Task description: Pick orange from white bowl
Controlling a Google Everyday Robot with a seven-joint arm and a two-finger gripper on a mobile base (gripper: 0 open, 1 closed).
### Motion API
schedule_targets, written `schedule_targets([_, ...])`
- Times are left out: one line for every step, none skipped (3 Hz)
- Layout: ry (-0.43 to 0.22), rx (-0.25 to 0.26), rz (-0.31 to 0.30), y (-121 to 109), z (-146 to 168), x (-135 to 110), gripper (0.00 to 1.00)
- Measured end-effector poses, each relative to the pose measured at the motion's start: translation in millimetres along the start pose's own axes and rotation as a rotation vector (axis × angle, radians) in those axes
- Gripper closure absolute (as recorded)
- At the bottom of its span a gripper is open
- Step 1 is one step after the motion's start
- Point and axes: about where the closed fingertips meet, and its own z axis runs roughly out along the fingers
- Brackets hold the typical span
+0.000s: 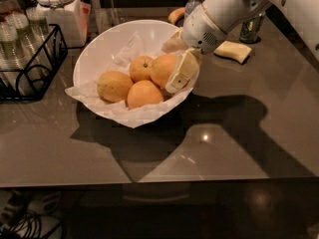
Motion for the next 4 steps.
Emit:
schedule_targets([0.005,-0.003,0.011,-1.1,2.5,3.7,0.19])
schedule_targets([0.022,-0.004,0.024,-3.0,6.3,7.8,0.32])
schedule_targets([0.024,-0.005,0.024,-3.2,6.8,8.0,0.52])
schedule_targets([0.031,0.002,0.014,-2.6,8.1,6.4,0.75])
